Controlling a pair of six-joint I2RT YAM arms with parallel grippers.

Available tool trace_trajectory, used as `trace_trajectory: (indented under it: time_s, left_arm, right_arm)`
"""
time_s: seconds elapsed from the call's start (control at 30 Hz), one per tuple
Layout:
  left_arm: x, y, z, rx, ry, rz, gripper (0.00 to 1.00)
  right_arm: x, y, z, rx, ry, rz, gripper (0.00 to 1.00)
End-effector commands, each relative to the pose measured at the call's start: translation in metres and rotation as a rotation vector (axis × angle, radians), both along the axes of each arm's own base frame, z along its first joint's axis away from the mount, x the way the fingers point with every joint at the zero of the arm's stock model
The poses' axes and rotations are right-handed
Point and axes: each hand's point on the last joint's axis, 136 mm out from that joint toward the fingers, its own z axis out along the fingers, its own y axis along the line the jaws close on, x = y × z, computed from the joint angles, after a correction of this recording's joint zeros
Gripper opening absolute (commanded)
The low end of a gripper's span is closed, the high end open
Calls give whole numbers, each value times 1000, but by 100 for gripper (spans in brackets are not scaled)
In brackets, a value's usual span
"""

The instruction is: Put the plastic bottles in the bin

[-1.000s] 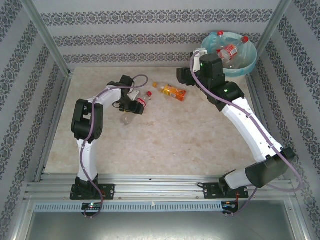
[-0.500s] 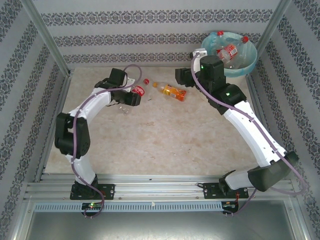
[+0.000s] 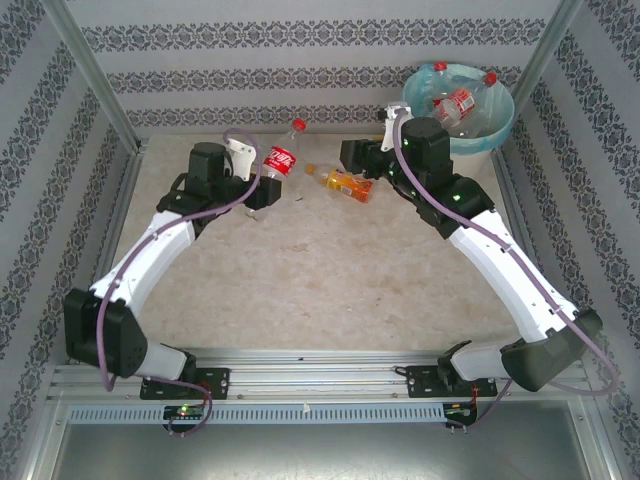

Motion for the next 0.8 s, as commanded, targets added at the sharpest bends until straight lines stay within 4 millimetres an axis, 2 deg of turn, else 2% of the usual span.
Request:
trace_trajectory:
  time_s: [0.0, 0.17, 0.3, 0.47, 0.77]
  left_arm:
    - [-20, -23, 55, -106, -228, -113, 55]
    - [-46, -39, 74, -151, -303, -207, 53]
    - [-58, -47, 84, -177, -347, -252, 52]
    - [-66, -53, 87, -186, -360, -287, 51]
    - [-76, -59, 88, -203, -376, -339, 50]
  right_arm:
    - [-6, 36, 16, 172, -2, 138, 72]
    - [-4, 52, 30, 297, -11, 191, 72]
    - [-3, 59, 37, 325, -16, 209, 72]
    - [-4, 70, 38, 334, -10, 241, 71]
    - [-2, 73, 38, 310, -20, 241, 58]
